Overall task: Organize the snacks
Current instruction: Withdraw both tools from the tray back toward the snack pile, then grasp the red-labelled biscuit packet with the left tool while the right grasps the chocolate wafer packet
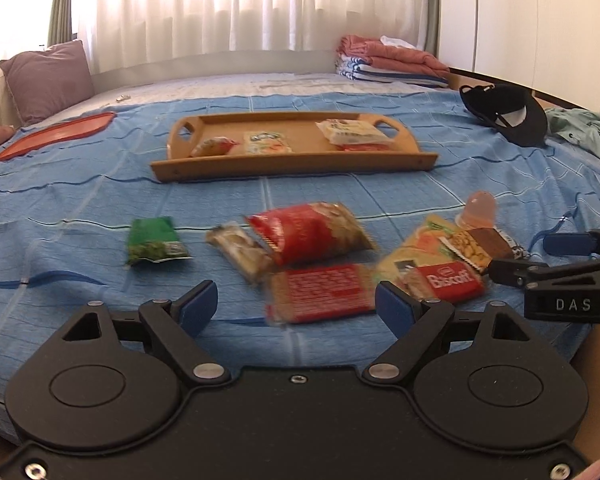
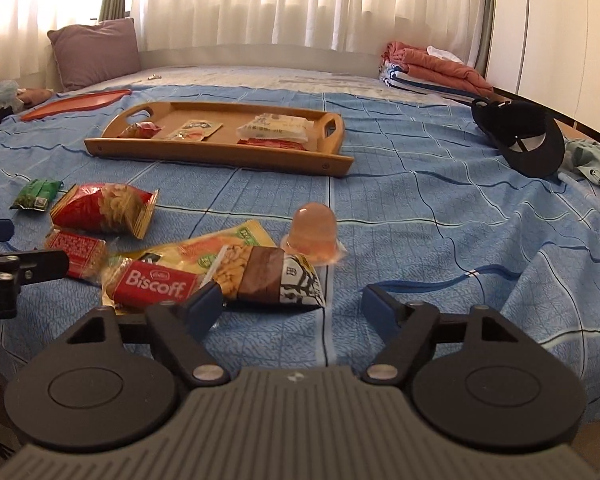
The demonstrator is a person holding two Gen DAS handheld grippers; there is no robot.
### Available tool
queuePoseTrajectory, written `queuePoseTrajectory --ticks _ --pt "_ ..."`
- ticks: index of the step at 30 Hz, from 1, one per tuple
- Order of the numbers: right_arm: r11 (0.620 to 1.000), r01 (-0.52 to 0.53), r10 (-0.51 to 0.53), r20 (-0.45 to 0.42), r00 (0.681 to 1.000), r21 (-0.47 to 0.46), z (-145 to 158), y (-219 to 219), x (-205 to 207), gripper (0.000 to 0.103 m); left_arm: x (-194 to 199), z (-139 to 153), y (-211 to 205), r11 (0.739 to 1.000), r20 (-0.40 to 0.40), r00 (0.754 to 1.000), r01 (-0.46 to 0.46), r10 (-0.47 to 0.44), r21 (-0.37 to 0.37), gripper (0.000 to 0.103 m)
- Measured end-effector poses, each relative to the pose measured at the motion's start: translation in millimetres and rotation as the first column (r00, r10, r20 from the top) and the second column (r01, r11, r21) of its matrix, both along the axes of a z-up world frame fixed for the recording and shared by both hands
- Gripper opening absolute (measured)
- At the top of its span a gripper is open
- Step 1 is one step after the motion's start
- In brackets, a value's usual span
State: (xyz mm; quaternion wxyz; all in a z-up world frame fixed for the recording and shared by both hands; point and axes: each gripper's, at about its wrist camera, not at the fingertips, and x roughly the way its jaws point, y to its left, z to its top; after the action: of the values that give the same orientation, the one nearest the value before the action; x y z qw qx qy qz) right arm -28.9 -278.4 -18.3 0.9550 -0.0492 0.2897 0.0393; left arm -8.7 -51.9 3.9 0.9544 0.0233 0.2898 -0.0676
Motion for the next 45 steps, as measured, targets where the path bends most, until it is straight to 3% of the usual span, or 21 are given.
queuePoseTrajectory --ticks 16,21,30,38,45 --pt "1.000 -0.010 0.010 -0.003 1.000 -0.001 0 1 2 0.084 17 -12 -17 1.000 -0.032 0.999 -0.023 0.022 -0.010 0.083" --pt "1.000 -0.027 0.027 0.001 1.000 -0.005 -1 9 5 0.084 13 -14 -10 0.999 -0.011 1.000 -0.017 0.017 0.030 0.081" --pt "0.999 -0.032 0.032 -0.004 0.999 0.037 0 17 11 0.085 13 -15 11 0.994 -0.009 0.997 -0.082 0.082 0.067 0.082" --pt "0.993 0.038 -0.037 -0.017 0.999 0.114 2 15 22 0.087 12 -10 18 0.991 -0.028 0.991 -0.127 0.127 0.030 0.082" --pt "0.991 0.074 -0.070 -0.040 0.997 0.110 1 21 30 0.087 17 -9 6 0.977 -0.043 0.977 -0.210 0.211 0.026 0.085"
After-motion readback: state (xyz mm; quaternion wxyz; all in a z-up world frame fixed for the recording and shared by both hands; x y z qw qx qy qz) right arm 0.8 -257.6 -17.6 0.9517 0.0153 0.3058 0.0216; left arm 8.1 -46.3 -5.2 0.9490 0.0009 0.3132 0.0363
